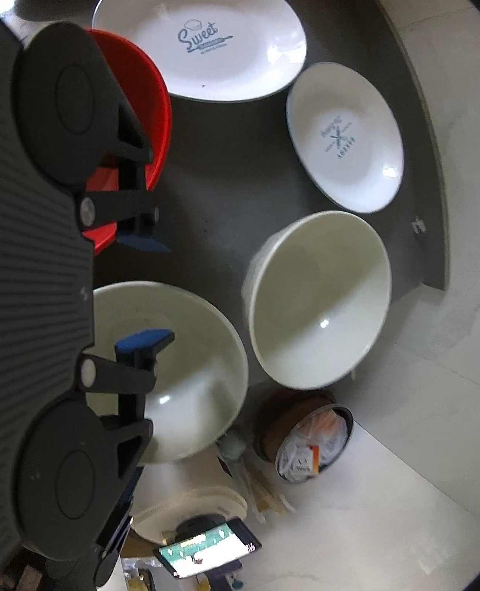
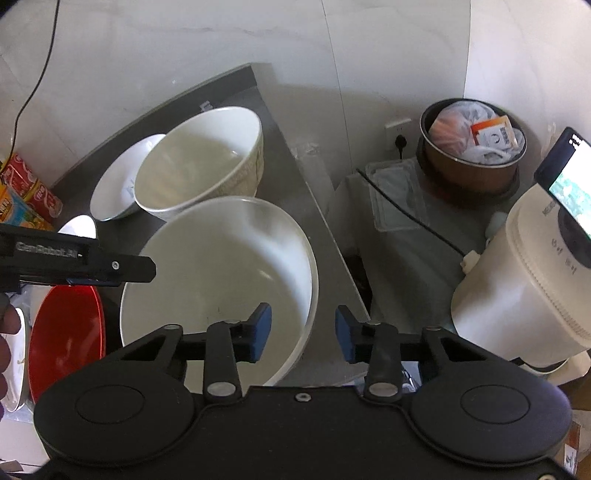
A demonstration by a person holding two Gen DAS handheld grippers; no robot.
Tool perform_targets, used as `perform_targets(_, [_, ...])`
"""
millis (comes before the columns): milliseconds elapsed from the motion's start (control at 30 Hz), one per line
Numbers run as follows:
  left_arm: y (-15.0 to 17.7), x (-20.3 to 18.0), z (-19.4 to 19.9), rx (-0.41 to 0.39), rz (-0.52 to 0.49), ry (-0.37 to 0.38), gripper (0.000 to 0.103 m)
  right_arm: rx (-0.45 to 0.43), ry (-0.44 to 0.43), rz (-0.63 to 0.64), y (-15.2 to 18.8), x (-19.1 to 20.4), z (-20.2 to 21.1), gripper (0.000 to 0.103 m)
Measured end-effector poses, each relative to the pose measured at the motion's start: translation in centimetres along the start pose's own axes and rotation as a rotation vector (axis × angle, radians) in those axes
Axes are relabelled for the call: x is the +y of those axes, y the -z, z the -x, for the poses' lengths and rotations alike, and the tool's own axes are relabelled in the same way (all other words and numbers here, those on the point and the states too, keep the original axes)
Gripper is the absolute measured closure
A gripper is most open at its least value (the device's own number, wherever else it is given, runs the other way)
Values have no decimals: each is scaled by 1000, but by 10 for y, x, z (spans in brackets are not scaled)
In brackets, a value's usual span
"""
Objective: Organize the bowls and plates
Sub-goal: 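Close the left gripper on the white bowl rim while the right gripper also closes on it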
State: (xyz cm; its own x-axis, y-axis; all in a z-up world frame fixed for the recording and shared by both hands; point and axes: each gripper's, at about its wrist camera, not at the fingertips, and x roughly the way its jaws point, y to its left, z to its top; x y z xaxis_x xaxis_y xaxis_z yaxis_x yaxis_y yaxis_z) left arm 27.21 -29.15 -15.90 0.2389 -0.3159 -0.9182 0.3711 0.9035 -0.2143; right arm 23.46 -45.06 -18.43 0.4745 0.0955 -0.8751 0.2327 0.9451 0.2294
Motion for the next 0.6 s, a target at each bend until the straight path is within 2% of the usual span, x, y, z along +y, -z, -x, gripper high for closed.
perform_targets(100, [0,-2,-7,7,-12,5,75,11,-5,-4,1,-1,-2,72])
perform_targets(167, [1,-6,-12,18,-35,-17,83,25,-8,-11,1,-3,-5,78])
perform_targets(233, [2,-7,-17,42,-29,-22,92,32,-11,-14,2,-4,-7,88])
perform_targets(400, [4,-4,-15,43,6,-29,94,14,-22,-6,2,-2,-2,89])
perform_targets(600, [3,-2,5,-11,19,-6,94,-14,-34,25,-4,1,9,89])
